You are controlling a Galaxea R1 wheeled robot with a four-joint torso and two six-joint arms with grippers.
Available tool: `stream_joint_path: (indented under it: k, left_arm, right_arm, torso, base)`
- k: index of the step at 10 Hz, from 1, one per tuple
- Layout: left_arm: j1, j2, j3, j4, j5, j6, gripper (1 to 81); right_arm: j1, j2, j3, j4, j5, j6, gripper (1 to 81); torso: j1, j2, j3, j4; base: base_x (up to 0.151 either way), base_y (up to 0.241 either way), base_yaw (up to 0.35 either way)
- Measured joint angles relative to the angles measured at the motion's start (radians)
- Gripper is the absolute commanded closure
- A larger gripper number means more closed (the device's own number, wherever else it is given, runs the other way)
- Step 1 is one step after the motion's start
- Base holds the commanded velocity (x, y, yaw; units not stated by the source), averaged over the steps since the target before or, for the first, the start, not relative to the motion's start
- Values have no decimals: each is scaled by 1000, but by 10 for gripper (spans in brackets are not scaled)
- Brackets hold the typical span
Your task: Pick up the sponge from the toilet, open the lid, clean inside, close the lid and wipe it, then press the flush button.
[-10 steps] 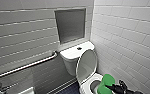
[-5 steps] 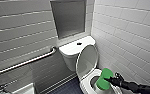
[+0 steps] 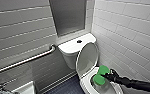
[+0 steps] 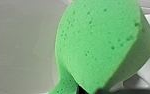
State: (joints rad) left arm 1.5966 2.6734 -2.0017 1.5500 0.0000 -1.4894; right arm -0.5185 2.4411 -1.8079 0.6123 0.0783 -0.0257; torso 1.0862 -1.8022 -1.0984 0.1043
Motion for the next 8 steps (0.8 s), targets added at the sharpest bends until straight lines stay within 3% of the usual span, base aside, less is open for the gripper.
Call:
stream_joint_path:
  k: [5,8]
  left_arm:
    - [11,3,-18,0,2,0,10]
    - [15,3,-25,-1,2,0,10]
  right_arm:
    - [32,156,-256,68,-19,0,811]
    - [48,196,-315,76,-33,27,811]
  torso:
    - [0,0,0,0]
    - [0,0,0,0]
  base:
    - [0,0,0]
    - [0,0,0]
